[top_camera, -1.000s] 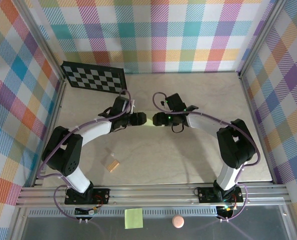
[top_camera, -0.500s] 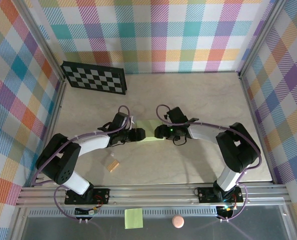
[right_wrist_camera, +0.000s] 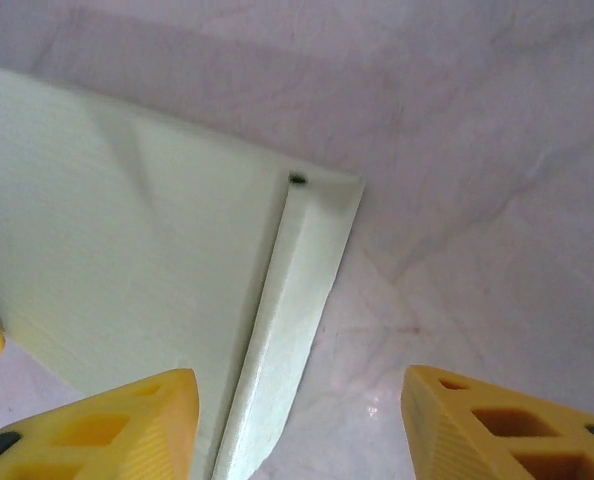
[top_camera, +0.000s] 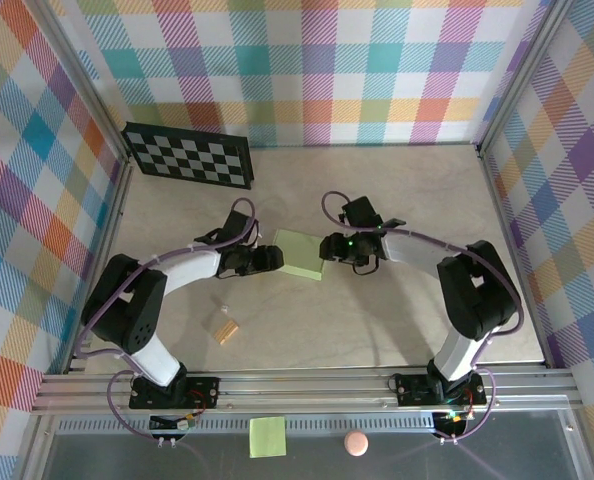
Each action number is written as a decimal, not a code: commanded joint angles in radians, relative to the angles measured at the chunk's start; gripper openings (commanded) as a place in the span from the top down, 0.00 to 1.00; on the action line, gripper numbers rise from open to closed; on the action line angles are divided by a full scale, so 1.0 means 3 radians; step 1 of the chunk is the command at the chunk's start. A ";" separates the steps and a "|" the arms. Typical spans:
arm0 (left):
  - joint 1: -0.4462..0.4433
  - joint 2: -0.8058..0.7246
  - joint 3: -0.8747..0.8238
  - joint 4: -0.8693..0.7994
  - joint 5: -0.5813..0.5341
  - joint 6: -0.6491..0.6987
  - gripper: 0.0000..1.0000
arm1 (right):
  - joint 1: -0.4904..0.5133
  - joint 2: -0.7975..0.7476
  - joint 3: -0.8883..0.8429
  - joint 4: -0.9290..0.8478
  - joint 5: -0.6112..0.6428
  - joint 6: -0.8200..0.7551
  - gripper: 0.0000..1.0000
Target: Fold the paper box
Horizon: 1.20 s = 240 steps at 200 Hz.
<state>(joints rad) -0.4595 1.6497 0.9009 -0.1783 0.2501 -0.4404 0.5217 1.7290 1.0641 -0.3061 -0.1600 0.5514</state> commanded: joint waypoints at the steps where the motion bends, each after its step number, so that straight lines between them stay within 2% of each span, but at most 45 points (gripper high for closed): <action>1: 0.0050 0.0090 0.0221 -0.0276 0.0032 0.0114 0.33 | -0.0031 0.0143 0.0172 -0.0171 -0.0187 -0.0156 0.45; 38: 0.0139 0.0201 0.0467 -0.0522 -0.0031 0.0243 0.32 | -0.0036 0.0259 0.0313 -0.0190 -0.0341 -0.0090 0.48; 87: 0.0217 0.0404 0.0695 -0.0542 0.0190 0.0426 0.32 | -0.0029 0.0270 0.0233 -0.0065 -0.0482 0.0101 0.51; 160: 0.0226 0.0635 0.0895 -0.0530 0.0605 0.0476 0.52 | -0.0027 0.0334 0.0241 -0.0007 -0.0566 0.0204 0.58; 193: 0.0228 0.0535 0.0818 -0.0510 0.0594 0.0476 0.60 | 0.0008 0.0414 0.0334 0.0012 -0.0605 0.0225 0.66; 240: 0.0367 0.0375 0.0815 -0.0698 0.0342 0.0622 0.61 | 0.0154 0.0730 0.0849 -0.0004 -0.0695 0.0254 0.69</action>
<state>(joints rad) -0.3759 1.8149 1.1488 -0.3412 0.3538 -0.2935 0.5217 1.8896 1.2186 -0.3305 -0.3080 0.6174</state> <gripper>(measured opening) 0.389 0.316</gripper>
